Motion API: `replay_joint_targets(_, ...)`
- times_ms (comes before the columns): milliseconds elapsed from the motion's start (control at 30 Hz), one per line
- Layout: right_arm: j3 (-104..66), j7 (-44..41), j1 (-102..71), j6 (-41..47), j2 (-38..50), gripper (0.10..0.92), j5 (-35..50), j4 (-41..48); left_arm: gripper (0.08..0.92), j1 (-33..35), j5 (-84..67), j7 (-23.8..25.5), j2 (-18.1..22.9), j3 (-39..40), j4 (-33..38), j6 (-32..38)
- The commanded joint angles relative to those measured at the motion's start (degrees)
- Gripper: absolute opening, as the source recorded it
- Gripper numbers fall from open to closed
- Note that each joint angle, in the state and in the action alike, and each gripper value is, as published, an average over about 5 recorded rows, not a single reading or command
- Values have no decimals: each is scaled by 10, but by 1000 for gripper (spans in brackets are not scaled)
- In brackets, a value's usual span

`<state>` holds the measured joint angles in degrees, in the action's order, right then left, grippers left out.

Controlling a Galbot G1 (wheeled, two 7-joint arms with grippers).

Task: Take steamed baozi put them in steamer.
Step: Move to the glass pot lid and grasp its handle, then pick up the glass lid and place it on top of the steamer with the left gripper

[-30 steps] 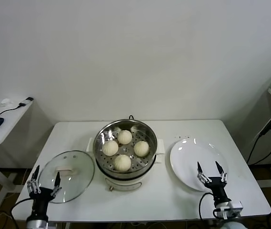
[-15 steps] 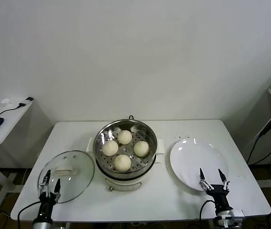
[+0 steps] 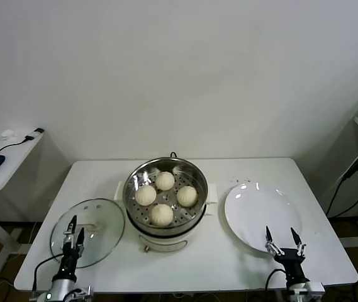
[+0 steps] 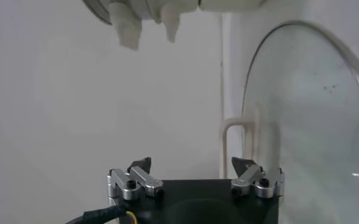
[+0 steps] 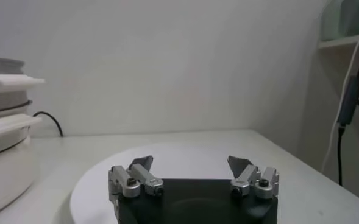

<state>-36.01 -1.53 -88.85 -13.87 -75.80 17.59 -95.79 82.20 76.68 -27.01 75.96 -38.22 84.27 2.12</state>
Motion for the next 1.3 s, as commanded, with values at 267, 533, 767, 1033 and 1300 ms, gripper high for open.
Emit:
replay_joint_targets(267,-2,-3,-5,-1,-8,823,-6,-3,820,-68,19,2,-6,5,-62,-4)
replay_joint_targets(533,-3,-4,-6,-1,-10,823,-8,-6,629,-68,4,9,-12,11,-82,0)
replay_joint_targets(767,-3,-6,-8,-1,-13,823,-15,-10,430,-68,0,6,-15,11,-87,3)
replay_joint_targets(1033,-2,-7,-9,-2,-15,823,-25,-14,198,-64,-7,4,-15,12,-86,6)
replay_joint_targets(1300,-2,-8,-13,-2,-16,823,-33,-23,134,-53,-42,15,-19,8,-55,11)
